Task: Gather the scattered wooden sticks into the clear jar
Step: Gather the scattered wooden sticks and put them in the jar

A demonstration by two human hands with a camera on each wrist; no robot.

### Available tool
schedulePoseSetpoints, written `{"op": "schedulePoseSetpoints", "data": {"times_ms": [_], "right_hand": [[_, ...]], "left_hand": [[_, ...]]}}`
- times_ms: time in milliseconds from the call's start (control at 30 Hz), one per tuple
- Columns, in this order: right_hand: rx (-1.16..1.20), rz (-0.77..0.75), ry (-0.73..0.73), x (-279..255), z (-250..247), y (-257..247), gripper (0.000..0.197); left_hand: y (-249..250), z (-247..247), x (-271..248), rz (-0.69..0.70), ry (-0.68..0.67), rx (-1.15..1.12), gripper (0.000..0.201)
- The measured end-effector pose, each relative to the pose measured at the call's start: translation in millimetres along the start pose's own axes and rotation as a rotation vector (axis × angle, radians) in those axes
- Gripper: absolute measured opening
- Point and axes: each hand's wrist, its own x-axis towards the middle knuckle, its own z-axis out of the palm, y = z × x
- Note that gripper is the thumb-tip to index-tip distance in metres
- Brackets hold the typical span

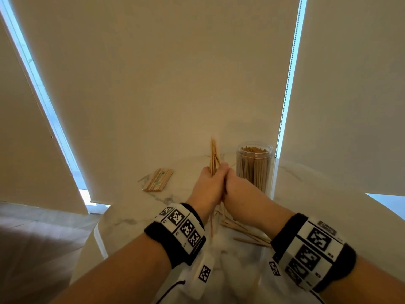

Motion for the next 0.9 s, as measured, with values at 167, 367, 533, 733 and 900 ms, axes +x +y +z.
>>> {"op": "schedulePoseSetpoints", "data": {"times_ms": [167,367,533,733,900], "right_hand": [[0.039,-0.06,0.093,21.5,9.2,7.6,0.054],[0.277,0.001,0.454,42.9,3.0,22.1,0.045],[0.349,0.145,0.265,51.6,-7.4,31.0,0.03],[0.258,0.136,-0.106,53.6,-10.6,37.5,0.032],[0.488,0.279,-0.219,50.6,-12.5,41.4,0.016]], "left_hand": [[12.8,-8.5,26.5,-0.013,0.079,-0.265,0.034],[28.5,-16.1,47.5,0.079,0.054,-0.553,0.026],[33.3,-9.1,56.2,0.119,-0.021,-0.75,0.019],[24.1,2.8,64.1,0.154,-0.034,-0.767,0.025],[23.0,7.4,66.0,0.198,-0.086,-0.769,0.029]]}}
